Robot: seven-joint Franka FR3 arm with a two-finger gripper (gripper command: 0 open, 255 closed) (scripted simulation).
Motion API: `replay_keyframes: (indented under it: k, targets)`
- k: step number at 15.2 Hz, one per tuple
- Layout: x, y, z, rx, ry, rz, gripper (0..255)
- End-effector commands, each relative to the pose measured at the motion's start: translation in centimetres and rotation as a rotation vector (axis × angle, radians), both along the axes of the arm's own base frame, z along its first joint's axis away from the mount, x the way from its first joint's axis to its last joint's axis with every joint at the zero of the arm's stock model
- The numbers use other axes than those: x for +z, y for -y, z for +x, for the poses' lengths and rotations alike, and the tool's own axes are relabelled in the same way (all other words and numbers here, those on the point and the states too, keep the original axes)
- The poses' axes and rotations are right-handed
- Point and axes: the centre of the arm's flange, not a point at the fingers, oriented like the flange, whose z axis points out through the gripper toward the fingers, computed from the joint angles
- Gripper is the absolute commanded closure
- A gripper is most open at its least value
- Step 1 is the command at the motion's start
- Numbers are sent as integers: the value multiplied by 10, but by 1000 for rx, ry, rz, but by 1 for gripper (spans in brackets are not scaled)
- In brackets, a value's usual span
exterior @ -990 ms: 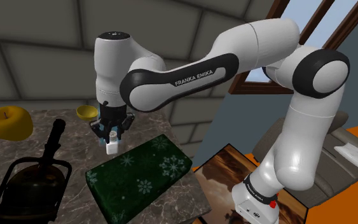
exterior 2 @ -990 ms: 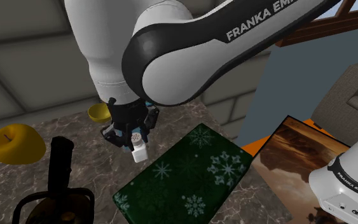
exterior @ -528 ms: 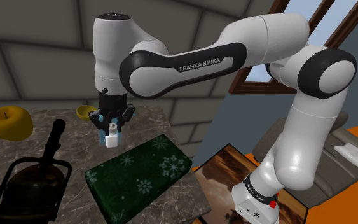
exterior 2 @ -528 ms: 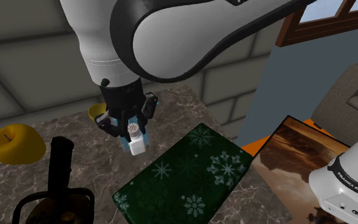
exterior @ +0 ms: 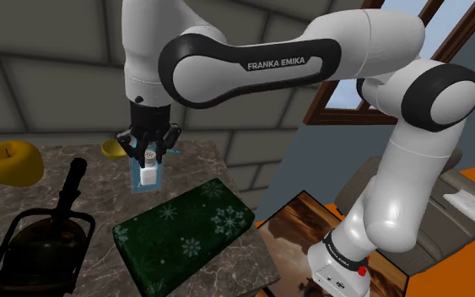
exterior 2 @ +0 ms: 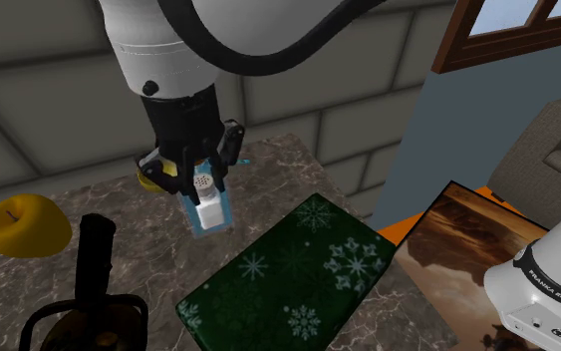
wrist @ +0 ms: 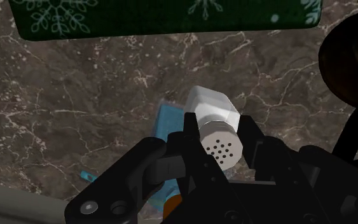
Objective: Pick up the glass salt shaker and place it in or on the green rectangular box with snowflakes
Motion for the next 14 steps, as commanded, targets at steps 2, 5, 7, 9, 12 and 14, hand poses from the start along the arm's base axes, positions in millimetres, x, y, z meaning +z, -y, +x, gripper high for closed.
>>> replay_keyframes:
  k: [2, 5, 7, 9, 12, 14]
  targets:
    - [15, 0, 0, 0, 0, 0, 255]
    - [31, 0, 0, 0, 0, 0, 255]
    - [41, 0, 0, 0, 0, 0, 255]
    - [52, 0, 0, 0, 0, 0, 255]
    - [65, 0, 0, 0, 0, 0, 255]
    - [71, 6, -25, 0, 0, 0, 255]
